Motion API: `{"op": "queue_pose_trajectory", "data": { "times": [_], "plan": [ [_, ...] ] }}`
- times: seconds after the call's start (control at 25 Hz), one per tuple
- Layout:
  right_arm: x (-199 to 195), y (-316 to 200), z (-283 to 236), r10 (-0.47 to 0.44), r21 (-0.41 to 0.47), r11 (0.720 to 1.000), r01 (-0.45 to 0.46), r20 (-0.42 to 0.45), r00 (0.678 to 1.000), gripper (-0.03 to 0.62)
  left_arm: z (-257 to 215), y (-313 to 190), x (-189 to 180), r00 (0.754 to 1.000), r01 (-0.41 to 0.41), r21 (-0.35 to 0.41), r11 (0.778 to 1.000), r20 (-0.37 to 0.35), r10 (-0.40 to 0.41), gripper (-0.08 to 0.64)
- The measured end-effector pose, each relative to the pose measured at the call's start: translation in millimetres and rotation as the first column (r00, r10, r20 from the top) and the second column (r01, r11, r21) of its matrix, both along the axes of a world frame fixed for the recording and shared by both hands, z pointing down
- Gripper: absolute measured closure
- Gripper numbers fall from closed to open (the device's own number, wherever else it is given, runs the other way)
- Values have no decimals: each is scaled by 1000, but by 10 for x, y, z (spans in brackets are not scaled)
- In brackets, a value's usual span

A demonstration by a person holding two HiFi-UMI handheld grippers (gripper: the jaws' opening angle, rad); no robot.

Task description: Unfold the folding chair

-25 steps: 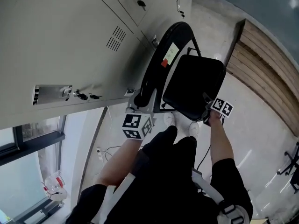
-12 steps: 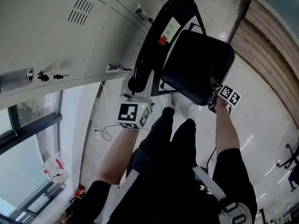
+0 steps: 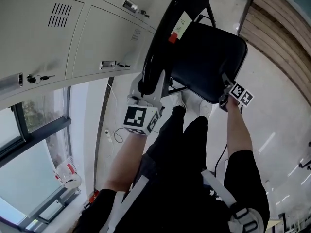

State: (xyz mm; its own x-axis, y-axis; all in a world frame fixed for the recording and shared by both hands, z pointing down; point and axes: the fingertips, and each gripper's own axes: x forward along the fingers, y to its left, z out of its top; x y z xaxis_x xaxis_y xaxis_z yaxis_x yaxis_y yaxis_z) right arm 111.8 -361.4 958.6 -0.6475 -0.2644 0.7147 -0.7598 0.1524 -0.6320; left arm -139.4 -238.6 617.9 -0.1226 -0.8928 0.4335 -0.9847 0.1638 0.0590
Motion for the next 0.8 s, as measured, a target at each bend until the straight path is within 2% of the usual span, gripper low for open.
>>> {"op": "queue_pose_trajectory", "data": {
  "times": [0.24,0.36,0.56,0.8],
  "plan": [
    [-62,85,107,-4,-38,999,6,45,999,285,76,44,-298,1000,-19,8,1000,-7,19,468],
    [-82,88,149,-31,-30,999,32,49,998,285,87,48,-389,1000,-25,22,999,10,25,465],
    [-45,66,178,-91,7,996,91,14,996,272,117,40,-405,999,-45,59,997,18,44,457],
    [-98,94,258,-125,30,992,126,-31,992,250,186,68,-639,998,-55,50,997,11,55,457]
  ]
}}
